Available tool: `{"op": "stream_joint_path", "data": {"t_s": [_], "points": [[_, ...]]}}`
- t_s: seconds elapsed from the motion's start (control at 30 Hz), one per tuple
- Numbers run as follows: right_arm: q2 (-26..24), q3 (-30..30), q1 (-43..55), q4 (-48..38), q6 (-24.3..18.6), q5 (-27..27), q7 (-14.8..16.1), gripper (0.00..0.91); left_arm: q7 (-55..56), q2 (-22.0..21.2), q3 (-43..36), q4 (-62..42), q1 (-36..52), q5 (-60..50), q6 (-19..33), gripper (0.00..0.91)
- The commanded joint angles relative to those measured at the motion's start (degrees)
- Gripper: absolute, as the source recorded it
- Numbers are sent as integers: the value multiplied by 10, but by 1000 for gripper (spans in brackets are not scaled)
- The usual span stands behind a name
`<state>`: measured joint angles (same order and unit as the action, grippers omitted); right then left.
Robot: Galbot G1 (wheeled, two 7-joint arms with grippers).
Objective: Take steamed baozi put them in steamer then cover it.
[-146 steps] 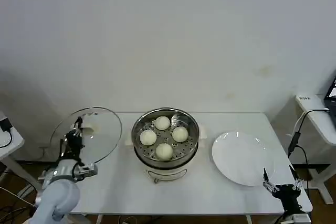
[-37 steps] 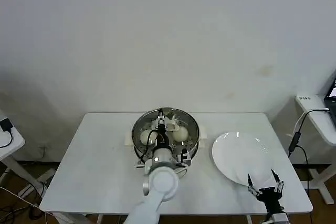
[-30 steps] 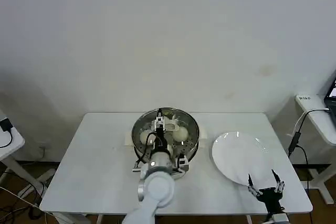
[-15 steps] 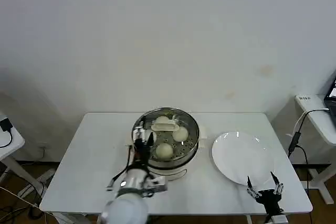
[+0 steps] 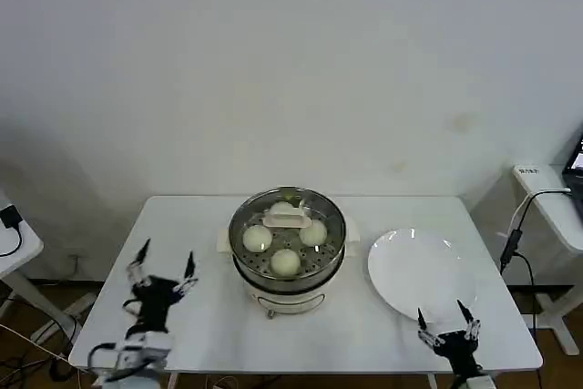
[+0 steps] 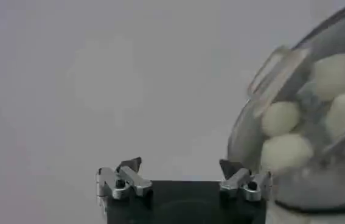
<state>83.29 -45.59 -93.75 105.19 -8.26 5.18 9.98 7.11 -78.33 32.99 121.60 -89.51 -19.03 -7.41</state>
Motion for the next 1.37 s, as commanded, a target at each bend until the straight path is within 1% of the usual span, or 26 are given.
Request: {"op": "stream_joint_path", "data": {"t_s": [0.03, 0.13, 0.2, 0.33, 0.47, 0.57, 0.73, 1.13, 1.37], "points": [[-26, 27, -55, 65, 31, -96, 33, 907, 66, -22, 83, -3, -129, 281, 86, 907], [-35, 40, -74, 93, 59, -131, 42, 907, 62, -29, 69, 2, -132, 271, 79, 907], [-41, 46, -85, 110, 75, -144, 40, 907, 55, -31, 62, 7, -132, 272, 63, 907], [-53, 55, -103, 140, 103, -146, 39, 907, 38, -31, 46, 6, -135, 268, 47, 907], [-56, 70, -109, 150, 126, -124, 27, 907, 24, -35, 31, -6, -131, 254, 46, 907], [-54, 80, -107, 147, 115, -118, 18, 907, 16, -39, 23, -9, -131, 233, 45, 907], [-53, 98, -109, 146, 105, -108, 17, 907, 17, -44, 11, -9, -132, 219, 45, 907], [-51, 100, -109, 134, 86, -99, 13, 907, 5, -44, 12, -9, -127, 205, 36, 907], [-68, 101, -111, 132, 70, -117, 11, 907, -9, -39, 20, -10, -132, 207, 26, 907]]}}
